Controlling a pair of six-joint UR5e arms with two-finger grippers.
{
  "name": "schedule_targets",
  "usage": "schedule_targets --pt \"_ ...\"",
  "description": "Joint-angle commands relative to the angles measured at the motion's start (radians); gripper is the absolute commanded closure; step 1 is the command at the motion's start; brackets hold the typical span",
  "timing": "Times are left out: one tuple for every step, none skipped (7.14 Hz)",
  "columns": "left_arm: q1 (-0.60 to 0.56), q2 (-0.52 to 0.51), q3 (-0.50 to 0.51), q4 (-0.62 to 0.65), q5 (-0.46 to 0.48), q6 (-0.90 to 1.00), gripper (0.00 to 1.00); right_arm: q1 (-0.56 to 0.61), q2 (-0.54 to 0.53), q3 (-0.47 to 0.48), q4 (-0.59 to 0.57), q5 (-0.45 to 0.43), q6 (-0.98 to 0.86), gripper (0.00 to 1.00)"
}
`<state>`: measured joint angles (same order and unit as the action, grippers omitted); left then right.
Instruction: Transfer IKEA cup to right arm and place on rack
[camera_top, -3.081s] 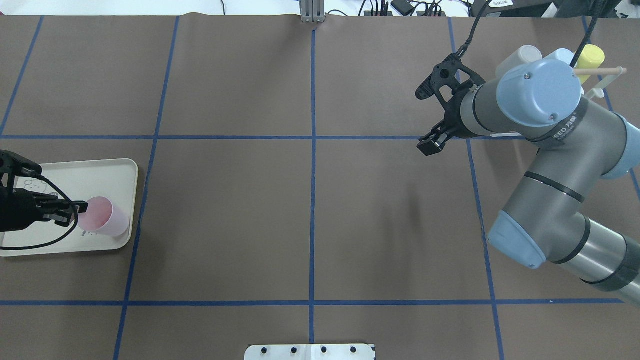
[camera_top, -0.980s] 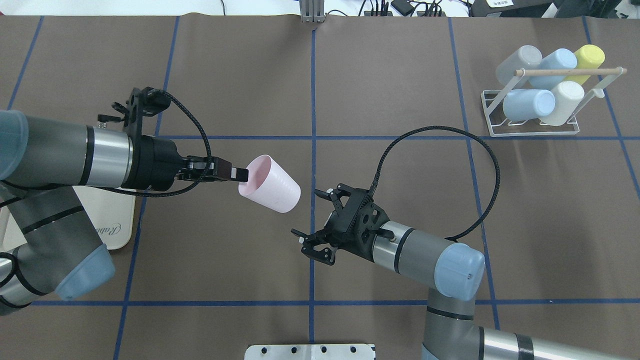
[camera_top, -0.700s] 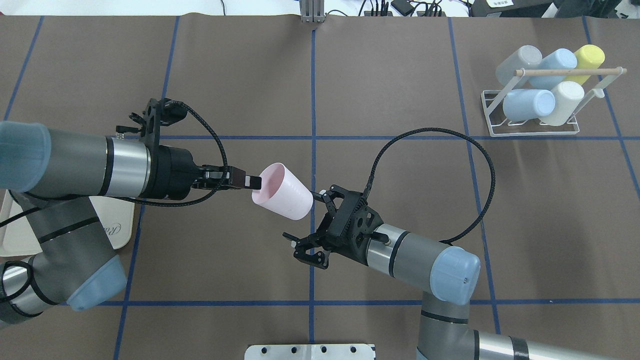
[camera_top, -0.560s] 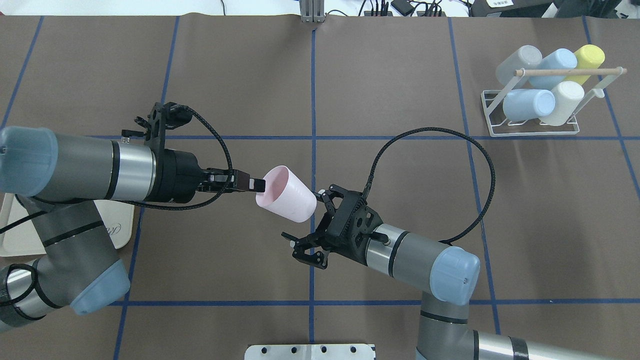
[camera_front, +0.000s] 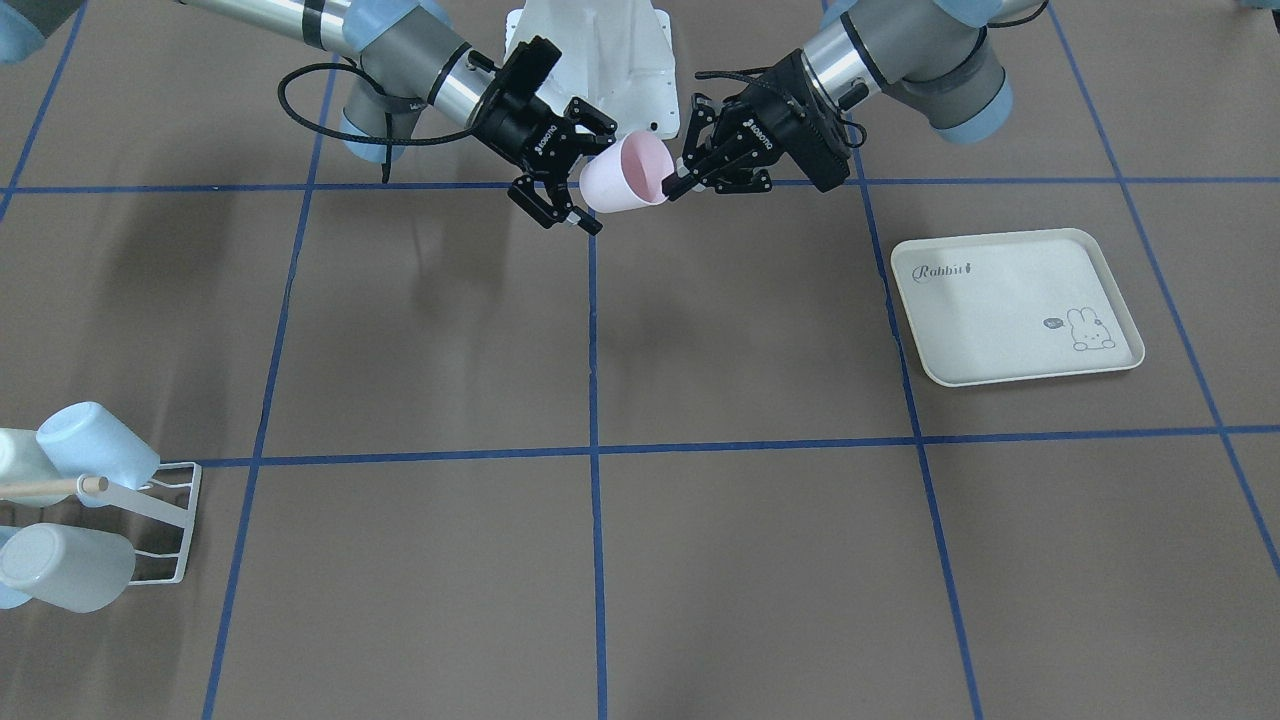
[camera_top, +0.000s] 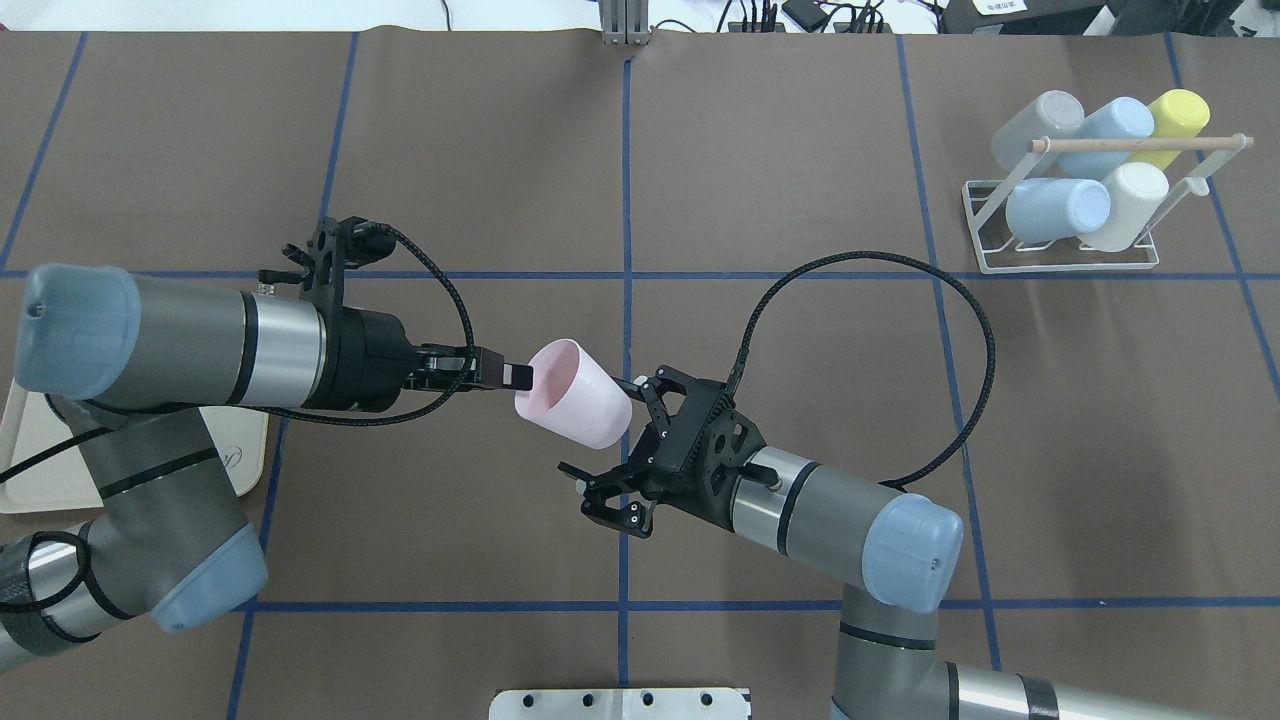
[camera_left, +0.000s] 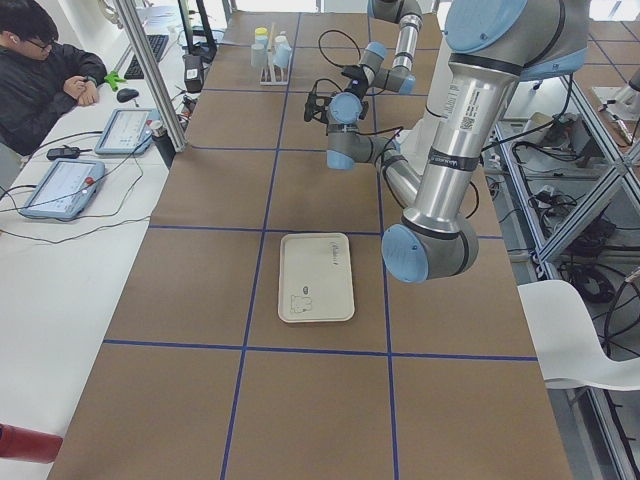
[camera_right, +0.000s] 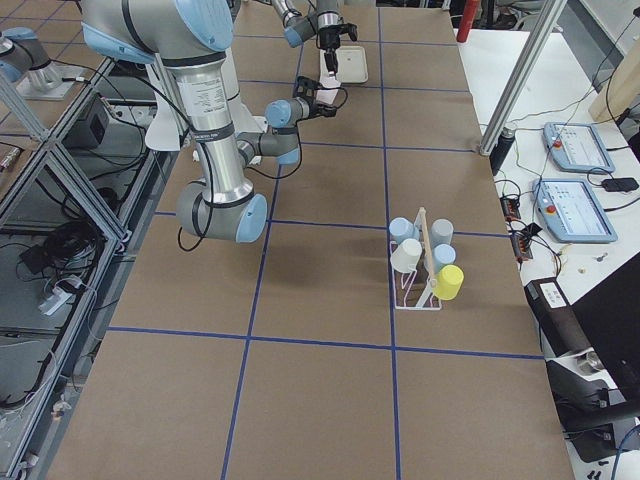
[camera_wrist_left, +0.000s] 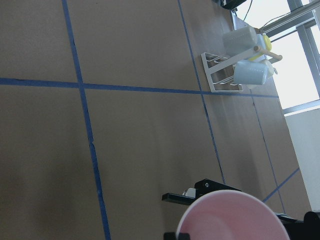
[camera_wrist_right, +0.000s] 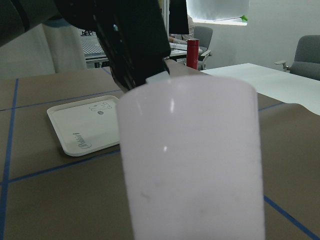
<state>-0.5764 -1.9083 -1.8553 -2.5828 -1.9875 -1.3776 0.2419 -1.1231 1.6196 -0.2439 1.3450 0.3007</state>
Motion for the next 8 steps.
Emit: schedule_targets --pt "0.003 -0.002 0.022 0.0 0.006 0.003 1.0 -0.003 0.0 0.002 0.0 -0.003 0.0 0.02" --pt "0.006 -0.002 0.024 0.0 0.006 0.005 1.0 -0.003 -0.001 0.0 0.0 -0.007 0.0 0.02" --pt "0.006 -0.003 0.024 0.0 0.006 0.005 1.0 -0.003 -0.001 0.0 0.002 -0.007 0.0 0.02" --pt "0.007 -0.003 0.024 -0.002 0.006 0.006 1.0 -0.003 -0.001 0.0 0.0 -0.007 0.0 0.04" --pt "0.007 -0.003 0.024 -0.003 0.006 0.006 1.0 -0.003 -0.001 0.0 0.002 -0.007 0.0 0.07" --pt "0.007 -0.003 0.024 -0.003 0.006 0.006 1.0 -0.003 -0.001 0.0 0.002 -0.007 0.0 0.1" --pt "0.007 -0.003 0.024 -0.003 0.006 0.006 1.0 -0.001 -0.001 0.002 0.002 -0.007 0.0 0.15" --pt "0.007 -0.003 0.024 -0.003 0.006 0.006 1.0 0.002 -0.001 0.003 0.002 -0.006 -0.002 0.25"
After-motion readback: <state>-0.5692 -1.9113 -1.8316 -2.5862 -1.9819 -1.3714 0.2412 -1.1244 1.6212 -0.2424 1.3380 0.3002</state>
